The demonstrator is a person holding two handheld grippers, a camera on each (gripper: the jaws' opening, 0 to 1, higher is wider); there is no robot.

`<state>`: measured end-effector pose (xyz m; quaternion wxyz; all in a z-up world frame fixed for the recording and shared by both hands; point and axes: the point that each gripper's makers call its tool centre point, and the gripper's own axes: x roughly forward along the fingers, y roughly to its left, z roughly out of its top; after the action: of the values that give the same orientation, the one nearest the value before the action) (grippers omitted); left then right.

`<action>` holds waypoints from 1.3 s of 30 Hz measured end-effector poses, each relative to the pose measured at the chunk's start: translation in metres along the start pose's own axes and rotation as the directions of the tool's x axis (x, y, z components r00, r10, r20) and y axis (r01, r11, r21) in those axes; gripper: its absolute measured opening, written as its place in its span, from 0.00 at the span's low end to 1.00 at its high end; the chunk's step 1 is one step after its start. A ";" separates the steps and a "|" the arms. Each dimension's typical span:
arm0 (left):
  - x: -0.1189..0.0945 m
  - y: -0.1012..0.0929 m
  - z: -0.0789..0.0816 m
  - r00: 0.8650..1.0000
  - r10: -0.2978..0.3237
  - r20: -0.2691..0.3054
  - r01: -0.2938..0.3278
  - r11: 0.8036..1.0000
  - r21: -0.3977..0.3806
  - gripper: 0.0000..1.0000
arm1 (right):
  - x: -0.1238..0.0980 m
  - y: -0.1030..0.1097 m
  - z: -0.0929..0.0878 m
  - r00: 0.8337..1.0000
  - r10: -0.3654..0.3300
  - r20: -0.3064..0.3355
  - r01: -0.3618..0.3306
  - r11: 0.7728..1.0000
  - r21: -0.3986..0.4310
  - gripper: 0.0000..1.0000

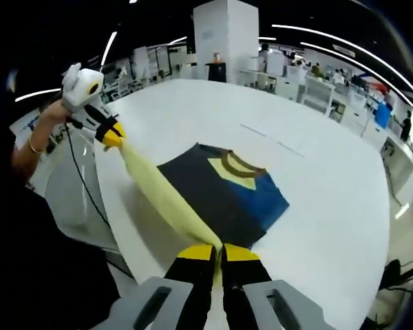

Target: Fold the garment on the visible template until the final outline fits inside the template.

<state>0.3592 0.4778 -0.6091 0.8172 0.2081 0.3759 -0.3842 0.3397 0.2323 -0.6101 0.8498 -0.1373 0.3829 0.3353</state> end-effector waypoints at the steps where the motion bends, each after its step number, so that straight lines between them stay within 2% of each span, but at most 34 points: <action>1: 0.001 0.003 0.003 1.000 0.008 0.002 -0.008 1.000 -0.005 0.01 | 0.000 -0.004 0.003 1.000 -0.010 0.000 0.010 1.000 -0.004 0.00; 4: 0.003 0.018 0.020 0.998 0.051 0.038 -0.051 0.999 0.014 0.01 | 0.004 -0.019 0.019 0.998 -0.057 0.021 0.058 0.997 -0.041 0.00; 7: 0.008 0.032 0.033 0.993 0.092 0.074 -0.095 0.995 0.043 0.01 | 0.009 -0.031 0.032 0.995 -0.086 0.044 0.088 0.995 -0.038 0.00; 8: 0.009 0.037 0.037 0.990 0.109 0.084 -0.114 0.992 0.057 0.01 | 0.012 -0.039 0.039 0.992 -0.115 0.052 0.117 0.992 -0.050 0.00; 17: 0.023 0.069 0.064 0.975 0.166 0.145 -0.174 0.984 0.042 0.01 | 0.030 -0.073 0.065 0.973 -0.212 0.085 0.218 0.974 -0.059 0.00; 21: 0.035 0.079 0.068 0.974 0.167 0.153 -0.174 0.984 0.038 0.01 | 0.043 -0.089 0.066 0.967 -0.242 0.080 0.247 0.967 -0.060 0.00; 24: 0.047 0.090 0.068 0.973 0.189 0.135 -0.197 0.979 0.045 0.01 | 0.056 -0.097 0.068 0.965 -0.249 0.083 0.254 0.966 -0.057 0.00; 28: 0.063 0.100 0.067 0.974 0.181 0.133 -0.185 0.982 0.020 0.01 | 0.073 -0.110 0.060 0.959 -0.283 0.029 0.284 0.953 -0.109 0.00; 32: 0.083 0.110 0.064 0.976 0.186 0.114 -0.190 0.982 0.019 0.01 | 0.093 -0.121 0.055 0.953 -0.304 0.007 0.302 0.944 -0.136 0.00; 39: 0.130 0.127 0.049 0.979 0.192 0.063 -0.195 0.980 0.039 0.01 | 0.128 -0.136 0.035 0.950 -0.301 -0.080 0.287 0.946 -0.152 0.00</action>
<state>0.5359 0.4645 -0.6720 0.8564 0.2507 0.3210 -0.3173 0.5132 0.2088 -0.6849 0.8580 -0.2685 0.3769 0.2229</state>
